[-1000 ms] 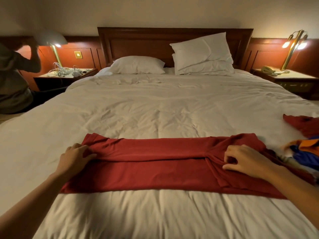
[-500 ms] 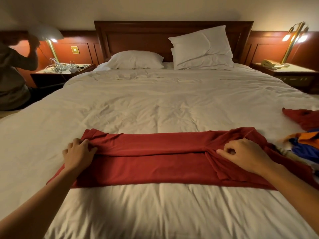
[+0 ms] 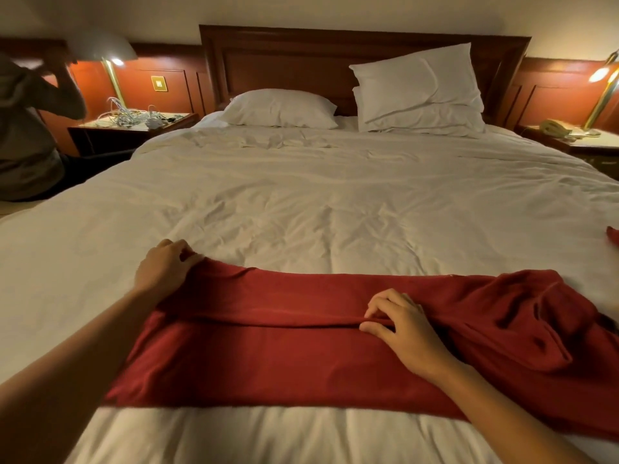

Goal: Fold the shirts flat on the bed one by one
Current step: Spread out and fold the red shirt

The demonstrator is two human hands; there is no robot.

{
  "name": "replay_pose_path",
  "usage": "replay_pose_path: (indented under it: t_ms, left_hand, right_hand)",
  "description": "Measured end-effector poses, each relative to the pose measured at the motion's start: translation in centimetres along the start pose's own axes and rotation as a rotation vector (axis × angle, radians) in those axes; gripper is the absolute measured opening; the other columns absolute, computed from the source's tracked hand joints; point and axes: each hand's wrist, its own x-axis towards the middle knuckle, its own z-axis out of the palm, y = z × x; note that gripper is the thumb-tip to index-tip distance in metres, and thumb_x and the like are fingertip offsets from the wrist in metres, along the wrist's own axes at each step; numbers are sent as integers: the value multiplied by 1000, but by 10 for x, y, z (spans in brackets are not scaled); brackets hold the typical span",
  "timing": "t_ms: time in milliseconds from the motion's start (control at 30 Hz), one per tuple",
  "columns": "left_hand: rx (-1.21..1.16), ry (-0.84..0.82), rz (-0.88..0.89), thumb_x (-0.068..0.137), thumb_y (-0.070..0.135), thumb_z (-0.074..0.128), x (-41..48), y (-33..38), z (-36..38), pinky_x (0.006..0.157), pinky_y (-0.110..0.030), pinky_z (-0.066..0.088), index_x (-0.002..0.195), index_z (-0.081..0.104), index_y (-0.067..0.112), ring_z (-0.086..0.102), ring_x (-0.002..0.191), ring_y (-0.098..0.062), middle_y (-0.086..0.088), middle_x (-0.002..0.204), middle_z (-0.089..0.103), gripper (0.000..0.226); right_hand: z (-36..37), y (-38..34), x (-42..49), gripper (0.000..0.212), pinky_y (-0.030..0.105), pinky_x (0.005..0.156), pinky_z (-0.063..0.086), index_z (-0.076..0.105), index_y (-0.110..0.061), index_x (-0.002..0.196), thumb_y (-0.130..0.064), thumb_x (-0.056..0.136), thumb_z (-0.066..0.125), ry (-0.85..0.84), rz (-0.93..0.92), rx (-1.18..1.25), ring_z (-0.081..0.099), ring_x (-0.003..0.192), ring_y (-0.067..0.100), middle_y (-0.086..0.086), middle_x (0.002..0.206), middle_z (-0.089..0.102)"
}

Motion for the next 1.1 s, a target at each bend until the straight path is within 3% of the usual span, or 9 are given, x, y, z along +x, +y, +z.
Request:
replay_pose_path:
  t_ms: [200,300,367,500,567,667,833,1000,1100]
  left_hand:
    - [-257,0,-202,87,44,72,25,-12,-13,61,-33,42,85,64,11,58,74,-23,-15,99,68,34]
    - [-388,-98,-225,83,45,77,23,-14,-14,62,-31,45,90,67,10,60,76,-22,-10,92,67,37]
    - [-373,-127,-177,79,44,81,20,-15,-17,64,-30,46,92,67,15,61,80,-22,-7,93,67,35]
    - [-398,-272,-132,76,41,83,13,-16,-30,71,-29,49,109,64,18,62,89,-17,-4,102,66,44]
    - [-266,-244,-66,76,43,82,8,-19,-37,82,-36,50,119,58,22,61,97,-24,-6,106,63,54]
    - [-125,-115,105,70,46,84,-9,-24,-47,78,-36,47,110,60,23,58,93,-23,-4,104,59,52]
    - [-213,-371,184,55,36,91,-55,-34,-55,66,-21,49,87,77,29,63,77,-12,5,89,74,36]
    - [-158,-245,312,69,5,88,-70,-34,-55,71,-14,47,72,78,26,68,76,-8,10,74,75,23]
    - [-134,-169,390,72,6,86,-72,-32,-68,80,-31,51,74,78,25,67,74,-6,10,72,73,21]
  right_hand:
    - [4,5,0,36,23,80,45,54,-35,76,-70,78,56,14,-1,101,57,92,4,-16,94,59]
    - [-4,3,17,67,26,70,47,59,-23,64,-86,79,42,37,117,175,64,73,6,-9,75,64]
    - [-13,-1,34,71,25,69,45,62,-24,63,-88,79,35,69,164,147,63,71,2,-10,73,66]
    - [-9,-9,45,55,26,95,44,67,-41,104,-82,78,41,-44,146,147,56,105,-5,-22,113,58]
    - [0,-8,34,59,29,110,28,58,-51,121,-85,76,41,-170,97,46,42,123,-7,-29,133,45]
    - [4,-6,19,56,29,110,19,55,-58,116,-90,71,46,-176,11,-8,34,130,-9,-33,141,37]
    - [3,-11,12,18,35,104,42,65,-46,86,-59,76,72,-60,-25,132,55,113,-3,-29,120,54]
    - [0,-19,17,21,26,88,50,62,-40,80,-31,78,81,11,-53,160,62,97,3,-21,100,60]
    - [-7,-23,21,20,22,82,49,60,-38,80,-33,80,79,79,-62,178,63,93,7,-16,95,62]
